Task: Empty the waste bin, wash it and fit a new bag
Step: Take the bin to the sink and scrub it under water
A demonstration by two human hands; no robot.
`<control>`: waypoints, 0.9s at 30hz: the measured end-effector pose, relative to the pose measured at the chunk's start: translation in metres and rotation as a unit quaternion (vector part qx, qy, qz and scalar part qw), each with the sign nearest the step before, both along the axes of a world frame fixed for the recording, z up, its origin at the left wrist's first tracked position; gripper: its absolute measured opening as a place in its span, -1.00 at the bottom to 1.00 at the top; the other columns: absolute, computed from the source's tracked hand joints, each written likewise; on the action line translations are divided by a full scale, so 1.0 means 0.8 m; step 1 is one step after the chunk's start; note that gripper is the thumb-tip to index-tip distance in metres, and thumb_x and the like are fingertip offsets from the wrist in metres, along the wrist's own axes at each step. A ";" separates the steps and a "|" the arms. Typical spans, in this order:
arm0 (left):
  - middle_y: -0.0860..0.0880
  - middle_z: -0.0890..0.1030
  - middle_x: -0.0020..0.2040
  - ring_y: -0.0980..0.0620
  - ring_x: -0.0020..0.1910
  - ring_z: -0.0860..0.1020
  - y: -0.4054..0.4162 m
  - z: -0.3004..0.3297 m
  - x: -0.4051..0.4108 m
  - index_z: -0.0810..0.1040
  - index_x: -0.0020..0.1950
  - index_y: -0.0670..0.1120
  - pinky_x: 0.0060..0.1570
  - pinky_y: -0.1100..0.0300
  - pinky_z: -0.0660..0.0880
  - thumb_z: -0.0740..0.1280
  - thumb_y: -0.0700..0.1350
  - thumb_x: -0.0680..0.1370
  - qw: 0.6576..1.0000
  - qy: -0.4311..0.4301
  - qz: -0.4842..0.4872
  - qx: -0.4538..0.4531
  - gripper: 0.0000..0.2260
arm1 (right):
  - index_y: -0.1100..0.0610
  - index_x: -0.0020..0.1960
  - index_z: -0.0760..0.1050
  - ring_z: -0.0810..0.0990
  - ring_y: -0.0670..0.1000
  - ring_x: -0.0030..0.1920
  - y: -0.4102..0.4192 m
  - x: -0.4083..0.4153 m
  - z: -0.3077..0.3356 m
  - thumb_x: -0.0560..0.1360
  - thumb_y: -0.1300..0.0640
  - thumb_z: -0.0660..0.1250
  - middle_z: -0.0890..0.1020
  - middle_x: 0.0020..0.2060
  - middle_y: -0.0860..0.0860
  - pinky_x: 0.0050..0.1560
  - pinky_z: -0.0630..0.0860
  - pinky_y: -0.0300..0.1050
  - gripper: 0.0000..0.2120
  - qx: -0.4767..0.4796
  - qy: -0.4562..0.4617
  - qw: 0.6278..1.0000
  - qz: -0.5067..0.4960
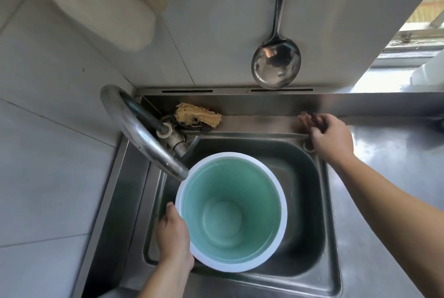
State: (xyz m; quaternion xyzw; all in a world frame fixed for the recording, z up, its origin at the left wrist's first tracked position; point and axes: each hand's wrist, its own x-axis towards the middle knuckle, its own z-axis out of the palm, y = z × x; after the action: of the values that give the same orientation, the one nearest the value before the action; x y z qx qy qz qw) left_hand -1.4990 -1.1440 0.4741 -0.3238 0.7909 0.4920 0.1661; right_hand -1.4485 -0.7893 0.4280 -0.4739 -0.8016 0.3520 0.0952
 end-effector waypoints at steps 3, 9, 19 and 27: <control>-0.05 0.65 -0.14 -0.10 -0.18 0.61 0.001 0.001 0.001 0.58 -0.10 -0.08 -0.29 0.14 0.52 0.11 0.22 0.63 1.000 -0.007 -0.007 -0.008 -0.56 | -0.11 0.16 0.54 0.68 0.10 0.02 -0.065 0.008 0.055 0.49 0.08 0.34 0.69 0.05 -0.02 0.07 0.63 0.07 -0.74 -0.154 0.222 0.962 -0.031; -0.02 0.63 -0.10 -0.10 -0.09 0.60 0.007 0.006 0.004 0.54 -0.15 -0.07 -0.05 0.01 0.56 0.09 0.26 0.63 1.000 -0.012 -0.017 0.019 -0.53 | 0.14 0.13 0.56 0.72 0.14 -0.16 -0.258 0.002 0.070 0.55 0.19 0.29 0.70 -0.03 0.21 -0.17 0.64 -0.03 -0.82 -0.556 0.290 0.757 -0.181; -0.08 0.61 -0.04 -0.18 -0.01 0.55 0.002 -0.004 0.016 0.62 0.04 -0.09 -0.04 0.04 0.45 0.03 0.22 0.65 0.991 0.043 -0.109 -0.070 -0.50 | 0.02 0.20 0.50 0.62 0.02 -0.18 -0.269 -0.110 0.013 0.57 0.09 0.19 0.60 -0.06 0.01 -0.11 0.55 -0.15 -0.76 -0.587 0.313 0.518 -0.538; -0.13 0.68 -0.02 -0.22 0.00 0.61 -0.008 -0.014 0.003 0.61 0.00 -0.08 0.14 -0.11 0.56 0.02 0.20 0.66 0.987 0.053 -0.137 -0.061 -0.52 | 0.06 0.51 0.28 0.52 0.16 0.28 -0.295 -0.140 0.021 0.61 0.11 0.09 0.49 0.35 0.08 0.33 0.43 0.06 -0.54 -0.580 0.262 0.614 -0.466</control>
State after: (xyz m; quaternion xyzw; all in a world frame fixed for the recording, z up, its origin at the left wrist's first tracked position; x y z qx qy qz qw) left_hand -1.4965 -1.1501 0.4629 -0.1955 0.8641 0.4317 0.1697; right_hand -1.5605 -1.0252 0.4447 -0.6274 -0.0420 0.7614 0.1577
